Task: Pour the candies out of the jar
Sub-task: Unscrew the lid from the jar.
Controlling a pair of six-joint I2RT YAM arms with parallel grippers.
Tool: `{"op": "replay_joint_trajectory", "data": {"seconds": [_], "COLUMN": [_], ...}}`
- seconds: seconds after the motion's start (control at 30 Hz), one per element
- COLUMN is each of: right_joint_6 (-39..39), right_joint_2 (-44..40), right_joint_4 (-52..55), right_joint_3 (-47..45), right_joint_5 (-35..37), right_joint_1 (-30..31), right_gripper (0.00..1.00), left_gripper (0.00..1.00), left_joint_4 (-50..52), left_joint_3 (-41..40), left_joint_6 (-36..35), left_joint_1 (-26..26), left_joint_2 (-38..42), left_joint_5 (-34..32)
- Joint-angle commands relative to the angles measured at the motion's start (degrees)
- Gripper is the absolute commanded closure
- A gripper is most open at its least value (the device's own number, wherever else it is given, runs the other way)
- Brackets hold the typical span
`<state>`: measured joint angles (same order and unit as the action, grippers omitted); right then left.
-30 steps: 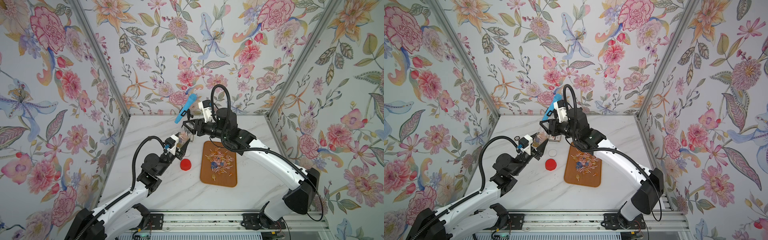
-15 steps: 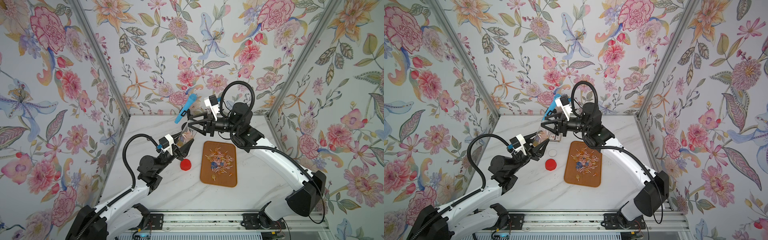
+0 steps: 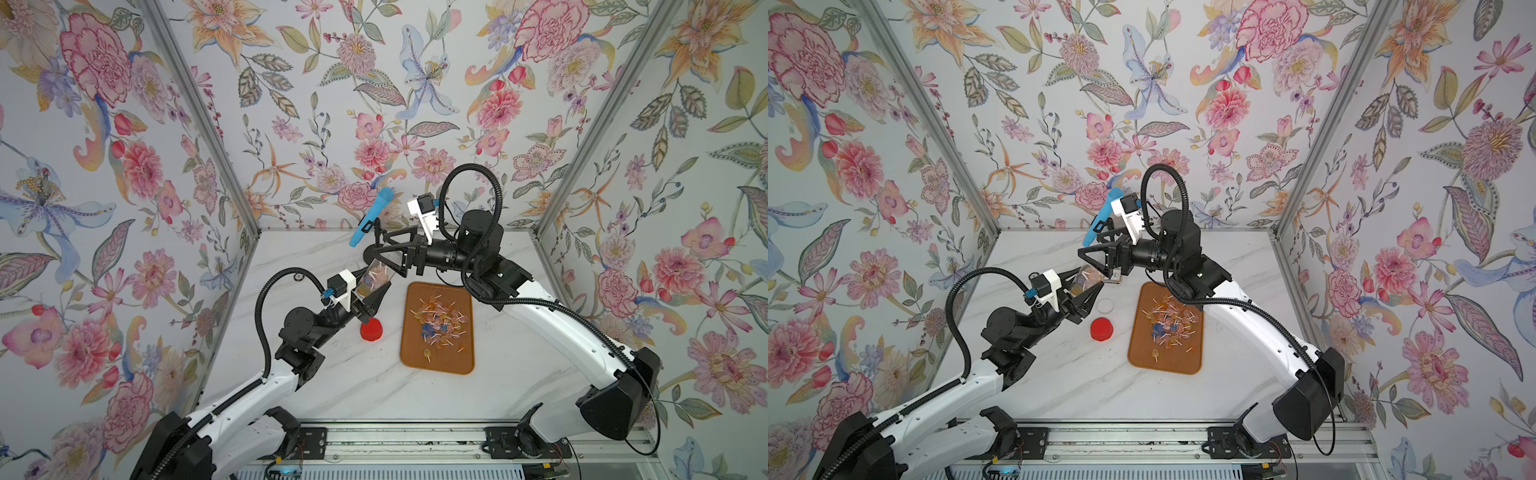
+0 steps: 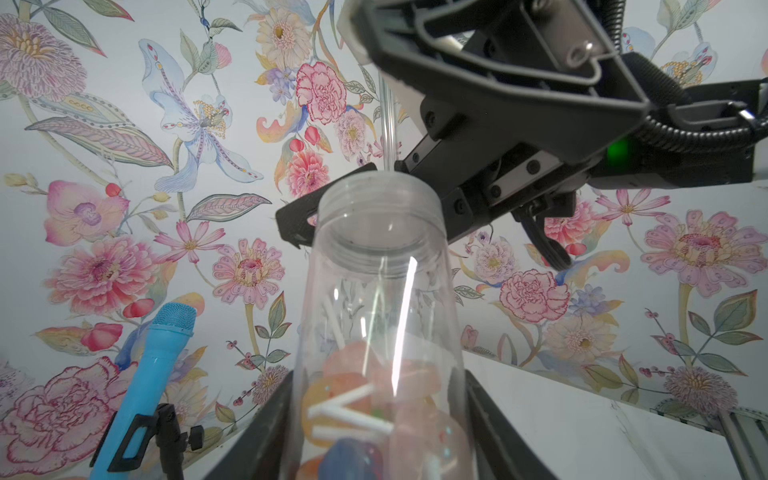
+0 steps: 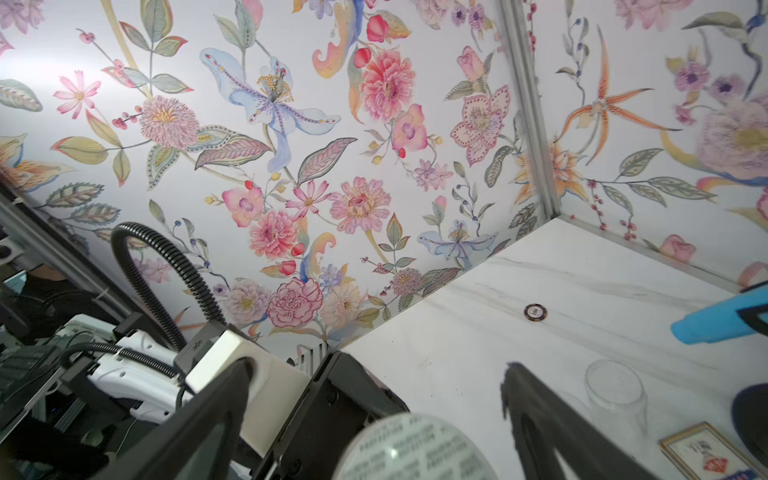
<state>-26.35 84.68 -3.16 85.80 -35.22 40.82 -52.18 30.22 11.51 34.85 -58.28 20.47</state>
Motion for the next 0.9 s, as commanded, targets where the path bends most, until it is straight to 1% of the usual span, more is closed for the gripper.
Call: {"op": "replay_joint_trajectory", "data": {"seconds": [0.0,0.2,0.4,0.47,0.6,0.73,0.87], "right_joint_6": [-4.20,-4.76,-6.14,-6.61,-7.33,-7.42,-7.24], "right_joint_2": [-1.16,1.16,3.01,3.60,4.69,4.94,4.79], "right_joint_4": [2.19,6.32,6.87,7.17,7.23,7.51,7.46], "right_joint_3": [1.02,3.05,4.74,5.20,6.11,6.32,6.31], "right_joint_5": [8.23,15.40,17.17,17.23,16.86,17.86,18.34], "right_joint_1": [-0.04,1.76,3.38,3.59,4.14,4.68,5.13], "right_gripper": [0.03,0.03,0.11,0.15,0.26,0.34,0.45], "left_gripper": [1.00,1.00,1.00,1.00,1.00,1.00,1.00], "left_joint_4": [0.70,0.84,1.89,2.05,2.32,2.87,3.22], "left_joint_3": [1.04,-0.12,-0.05,-0.13,-0.06,-0.07,-0.22], "left_joint_6": [-5.07,-8.53,-10.92,-11.50,-12.59,-13.33,-13.71], "left_joint_1": [0.30,1.08,2.06,2.38,3.20,3.81,4.23], "left_joint_2": [1.51,1.94,2.10,2.17,2.37,2.86,3.36], "left_joint_5": [-5.43,-11.39,-13.93,-14.59,-15.67,-16.29,-16.86]}}
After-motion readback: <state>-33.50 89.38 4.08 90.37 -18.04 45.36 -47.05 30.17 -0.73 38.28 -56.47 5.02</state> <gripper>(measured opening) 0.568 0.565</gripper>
